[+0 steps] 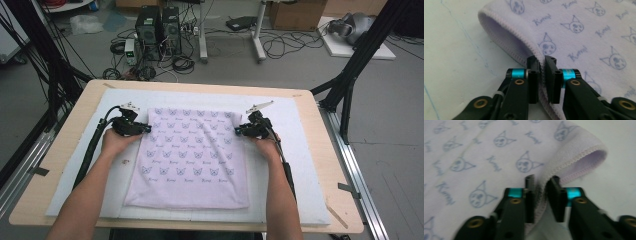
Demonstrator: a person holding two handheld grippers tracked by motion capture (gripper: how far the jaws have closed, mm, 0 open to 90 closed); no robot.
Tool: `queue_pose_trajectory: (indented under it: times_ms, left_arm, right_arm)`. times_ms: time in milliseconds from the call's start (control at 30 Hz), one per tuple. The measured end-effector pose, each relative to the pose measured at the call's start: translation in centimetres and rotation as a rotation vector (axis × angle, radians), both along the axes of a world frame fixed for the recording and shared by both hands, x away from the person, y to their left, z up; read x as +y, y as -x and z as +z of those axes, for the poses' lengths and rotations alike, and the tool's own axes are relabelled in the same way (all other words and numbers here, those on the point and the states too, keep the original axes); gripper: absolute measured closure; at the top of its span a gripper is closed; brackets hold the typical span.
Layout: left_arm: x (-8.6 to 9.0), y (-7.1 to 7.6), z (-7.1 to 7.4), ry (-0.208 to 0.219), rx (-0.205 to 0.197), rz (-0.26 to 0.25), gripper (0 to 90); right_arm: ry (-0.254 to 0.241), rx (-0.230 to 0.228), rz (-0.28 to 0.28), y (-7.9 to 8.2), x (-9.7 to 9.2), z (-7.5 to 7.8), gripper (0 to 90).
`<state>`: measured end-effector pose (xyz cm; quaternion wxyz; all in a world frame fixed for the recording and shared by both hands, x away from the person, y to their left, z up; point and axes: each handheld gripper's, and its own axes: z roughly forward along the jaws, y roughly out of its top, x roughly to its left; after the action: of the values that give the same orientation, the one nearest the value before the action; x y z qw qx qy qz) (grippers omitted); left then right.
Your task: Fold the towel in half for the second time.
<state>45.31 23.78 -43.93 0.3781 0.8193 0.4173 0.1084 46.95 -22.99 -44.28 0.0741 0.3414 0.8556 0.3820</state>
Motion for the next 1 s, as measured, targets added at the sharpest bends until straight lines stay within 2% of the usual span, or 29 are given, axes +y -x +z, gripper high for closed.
queue_pose_trajectory:
  times_ms: [133,233,400,500,633,700,833,900,967,1000]
  left_arm:
    - [0.1,0.1,0.2,-0.007,-0.009,0.008,84.8]
    - [0.4,0.2,0.8,0.016,-0.033,0.011,85.1]
    - [1.0,1.0,2.4,0.068,-0.079,-0.017,85.2]
    - [1.3,1.8,3.5,0.074,-0.106,-0.043,85.2]
    - [1.9,4.1,4.7,0.105,-0.146,-0.087,85.2]
    - [2.3,5.5,4.7,0.113,-0.164,-0.100,85.2]
    - [3.1,9.0,3.5,0.155,-0.137,-0.136,85.1]
    - [3.4,10.6,2.5,0.141,-0.116,-0.161,85.1]
    - [3.5,11.8,1.5,0.127,-0.083,-0.176,84.8]
    - [3.5,12.2,1.0,0.123,-0.073,-0.183,84.3]
  right_arm:
    - [0.015,-0.001,0.003,0.1,0.1,0.2,83.8]
    - [0.012,-0.015,0.007,0.2,0.0,0.6,84.3]
    - [-0.027,-0.064,0.031,0.8,-0.3,2.5,84.7]
    - [-0.045,-0.086,0.043,1.5,-0.5,3.8,84.6]
    - [-0.069,-0.064,0.086,3.2,-1.1,5.2,84.6]
    - [-0.111,-0.066,0.104,4.7,-1.4,5.8,84.6]
    - [-0.126,-0.049,0.157,8.0,-1.6,5.5,84.5]
    - [-0.125,-0.023,0.173,9.3,-1.7,4.6,84.4]
    - [-0.105,0.021,0.179,10.3,-1.8,3.5,83.5]
    - [-0.090,0.056,0.185,10.5,-1.8,3.0,82.0]
